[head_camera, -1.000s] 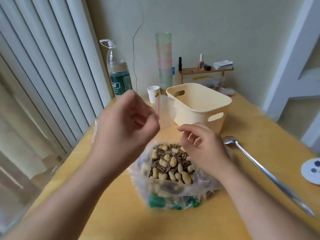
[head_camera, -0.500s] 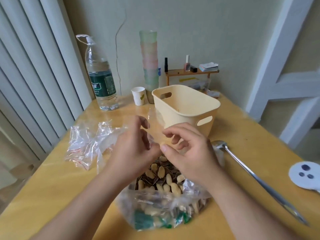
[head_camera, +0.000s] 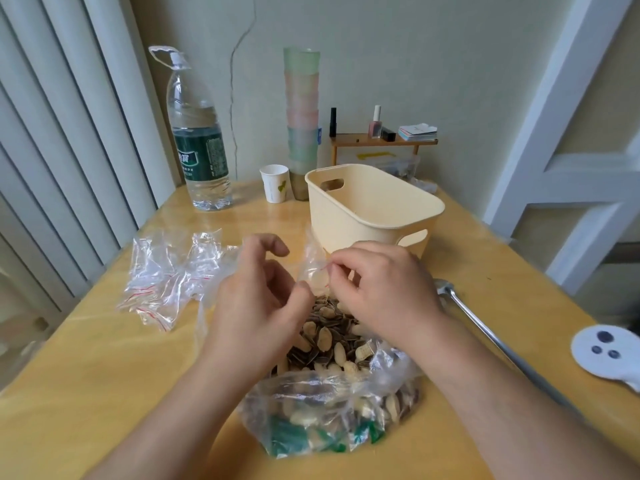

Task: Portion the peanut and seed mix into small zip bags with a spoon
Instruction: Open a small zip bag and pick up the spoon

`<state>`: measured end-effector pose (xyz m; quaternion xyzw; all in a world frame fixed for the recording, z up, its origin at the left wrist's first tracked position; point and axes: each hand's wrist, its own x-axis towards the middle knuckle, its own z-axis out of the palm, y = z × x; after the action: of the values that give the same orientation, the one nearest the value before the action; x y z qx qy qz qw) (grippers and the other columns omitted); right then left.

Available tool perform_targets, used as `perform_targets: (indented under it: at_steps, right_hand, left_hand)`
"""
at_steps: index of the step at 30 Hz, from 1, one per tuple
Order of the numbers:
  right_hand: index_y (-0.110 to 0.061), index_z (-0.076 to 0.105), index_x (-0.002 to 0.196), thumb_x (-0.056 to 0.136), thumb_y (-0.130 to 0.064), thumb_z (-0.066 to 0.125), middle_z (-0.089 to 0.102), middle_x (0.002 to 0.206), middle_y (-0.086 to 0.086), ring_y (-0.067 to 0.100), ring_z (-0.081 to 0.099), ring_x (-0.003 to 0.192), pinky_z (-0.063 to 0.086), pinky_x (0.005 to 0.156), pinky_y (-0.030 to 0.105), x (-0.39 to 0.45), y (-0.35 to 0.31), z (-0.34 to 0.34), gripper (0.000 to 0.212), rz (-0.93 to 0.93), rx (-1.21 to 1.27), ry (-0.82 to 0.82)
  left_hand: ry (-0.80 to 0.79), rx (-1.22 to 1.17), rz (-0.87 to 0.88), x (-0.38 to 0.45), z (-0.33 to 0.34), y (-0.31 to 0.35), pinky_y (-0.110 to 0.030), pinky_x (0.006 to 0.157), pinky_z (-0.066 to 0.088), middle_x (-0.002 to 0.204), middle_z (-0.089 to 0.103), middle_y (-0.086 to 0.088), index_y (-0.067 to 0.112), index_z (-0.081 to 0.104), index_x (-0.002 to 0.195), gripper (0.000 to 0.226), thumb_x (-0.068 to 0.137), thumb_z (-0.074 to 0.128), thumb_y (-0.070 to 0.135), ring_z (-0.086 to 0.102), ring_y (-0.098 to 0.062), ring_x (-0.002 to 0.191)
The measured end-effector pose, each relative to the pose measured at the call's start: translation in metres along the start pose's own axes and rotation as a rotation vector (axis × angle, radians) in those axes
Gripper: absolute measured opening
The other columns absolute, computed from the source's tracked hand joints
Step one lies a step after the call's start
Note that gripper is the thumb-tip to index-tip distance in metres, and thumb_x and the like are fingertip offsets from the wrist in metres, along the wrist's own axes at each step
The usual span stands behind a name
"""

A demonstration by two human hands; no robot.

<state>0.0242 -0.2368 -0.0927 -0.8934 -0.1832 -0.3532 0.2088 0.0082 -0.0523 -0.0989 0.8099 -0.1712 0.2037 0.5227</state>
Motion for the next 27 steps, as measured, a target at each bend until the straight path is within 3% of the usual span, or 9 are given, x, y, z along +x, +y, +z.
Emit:
perform_targets:
  at_steps: [3,5,8,10,14,17,21,25,27]
  right_hand:
    - [-0.028,0.076,0.094,0.092,-0.022,0.067,0.065,0.071,-0.015,0.009,0.056,0.064,0.053,0.062,0.031,-0.005,0.002,0.003,0.011,0.174,0.109,0.021]
    - [-0.026,0.075,0.089,0.093,-0.018,0.068,0.066,0.066,-0.01,0.009,0.058,0.062,0.055,0.065,0.031,-0.008,0.002,0.002,0.012,0.32,0.402,-0.043]
    - [-0.009,0.073,0.089,0.097,-0.001,0.064,0.066,0.066,0.0,0.015,0.059,0.065,0.055,0.073,0.033,-0.01,-0.003,-0.005,0.014,0.408,0.913,-0.197]
    - [-0.01,0.076,0.09,0.097,0.0,0.066,0.066,0.068,0.0,0.014,0.059,0.068,0.054,0.075,0.03,-0.012,-0.002,-0.01,0.017,0.45,1.079,-0.233]
    - [-0.011,0.078,0.101,0.088,-0.01,0.072,0.071,0.083,0.013,0.021,0.065,0.078,0.059,0.075,0.028,-0.016,0.008,-0.017,0.014,0.489,1.184,-0.269]
    - [-0.015,0.077,0.108,0.091,-0.003,0.075,0.075,0.09,0.019,0.022,0.07,0.076,0.062,0.079,0.038,-0.018,0.013,-0.015,0.021,0.524,1.02,-0.248]
    - [-0.027,0.076,0.105,0.096,-0.009,0.072,0.077,0.078,0.004,0.014,0.072,0.066,0.061,0.073,0.039,-0.018,0.013,-0.013,0.021,0.545,0.724,-0.169]
    - [-0.04,0.075,0.1,0.093,-0.015,0.076,0.077,0.084,0.001,0.016,0.074,0.075,0.06,0.075,0.031,-0.017,0.007,-0.012,0.027,0.559,0.831,-0.145]
    - [-0.048,0.076,0.092,0.09,-0.015,0.079,0.076,0.088,-0.005,0.016,0.072,0.072,0.058,0.067,0.026,-0.016,0.006,-0.012,0.034,0.547,0.889,-0.15]
  left_hand:
    - [0.0,0.094,0.083,0.002,-0.003,-0.006,-0.025,0.058,0.045,0.077,0.062,0.006,0.038,0.05,0.109,0.04,0.084,0.066,0.01,0.057,-0.011,0.068]
    - [-0.047,0.193,0.218,0.003,-0.003,-0.01,-0.029,0.082,0.051,0.104,0.059,0.015,0.038,0.053,0.122,0.048,0.08,0.068,0.019,0.058,-0.011,0.1]
    - [-0.161,0.154,0.246,0.005,-0.006,-0.018,-0.047,0.111,0.045,0.147,0.041,0.006,0.043,0.041,0.148,0.078,0.077,0.072,0.037,0.042,-0.02,0.141]
    - [-0.227,-0.078,0.121,0.006,-0.009,-0.017,-0.05,0.109,0.049,0.149,0.045,0.002,0.05,0.034,0.153,0.086,0.079,0.075,0.033,0.051,-0.023,0.136]
    - [-0.188,-0.615,-0.174,0.009,-0.01,-0.011,-0.04,0.093,0.057,0.105,0.071,-0.011,0.046,0.045,0.148,0.071,0.092,0.076,0.016,0.069,-0.027,0.098]
    - [-0.141,-0.59,-0.167,0.011,-0.008,-0.016,-0.041,0.084,0.058,0.089,0.071,-0.012,0.038,0.052,0.144,0.069,0.085,0.075,0.01,0.069,-0.029,0.085]
    - [-0.077,-0.527,-0.177,0.011,-0.01,-0.018,-0.033,0.075,0.057,0.084,0.07,-0.011,0.029,0.06,0.134,0.055,0.085,0.076,0.011,0.068,-0.026,0.081]
    - [-0.108,-0.481,-0.131,0.009,-0.008,-0.016,-0.04,0.076,0.06,0.088,0.068,-0.018,0.022,0.066,0.125,0.041,0.086,0.075,0.015,0.065,-0.027,0.079]
    - [-0.121,-0.464,-0.129,0.007,-0.007,-0.016,-0.04,0.078,0.06,0.085,0.068,-0.013,0.021,0.066,0.126,0.041,0.087,0.074,0.014,0.066,-0.029,0.079]
